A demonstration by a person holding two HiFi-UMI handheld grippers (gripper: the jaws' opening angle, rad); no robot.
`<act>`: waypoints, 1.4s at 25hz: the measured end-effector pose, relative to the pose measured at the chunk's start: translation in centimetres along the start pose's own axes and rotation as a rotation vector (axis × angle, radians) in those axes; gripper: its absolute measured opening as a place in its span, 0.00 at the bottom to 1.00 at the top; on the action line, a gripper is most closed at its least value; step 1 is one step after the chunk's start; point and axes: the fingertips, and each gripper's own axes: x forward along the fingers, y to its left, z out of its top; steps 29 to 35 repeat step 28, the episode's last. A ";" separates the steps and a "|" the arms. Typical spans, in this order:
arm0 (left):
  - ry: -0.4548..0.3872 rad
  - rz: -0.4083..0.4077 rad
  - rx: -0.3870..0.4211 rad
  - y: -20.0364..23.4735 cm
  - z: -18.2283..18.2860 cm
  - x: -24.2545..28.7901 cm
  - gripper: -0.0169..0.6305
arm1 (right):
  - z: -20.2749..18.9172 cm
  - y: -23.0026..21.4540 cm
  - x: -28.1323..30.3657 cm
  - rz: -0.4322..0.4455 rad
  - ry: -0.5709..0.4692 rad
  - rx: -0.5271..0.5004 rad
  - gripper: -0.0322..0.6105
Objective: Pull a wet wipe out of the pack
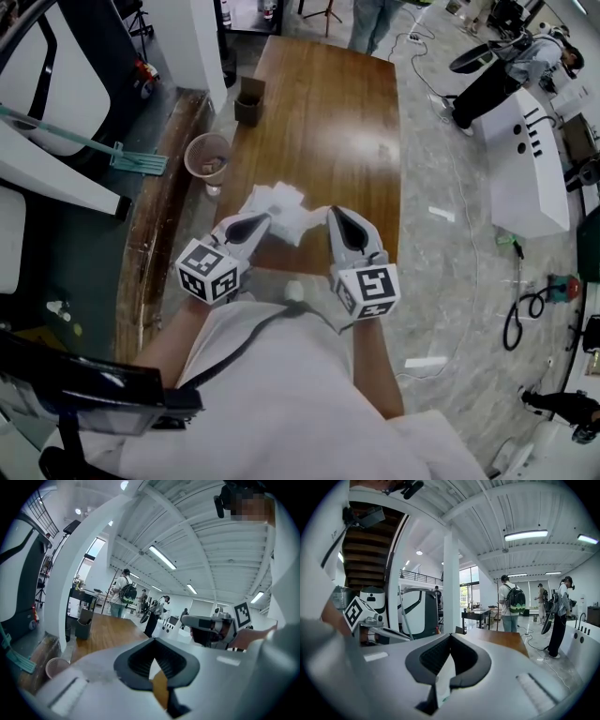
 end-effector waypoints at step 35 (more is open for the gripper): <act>-0.007 0.062 -0.023 -0.2 -0.8 -1.3 0.03 | -0.3 1.4 0.8 0.075 0.011 -0.016 0.06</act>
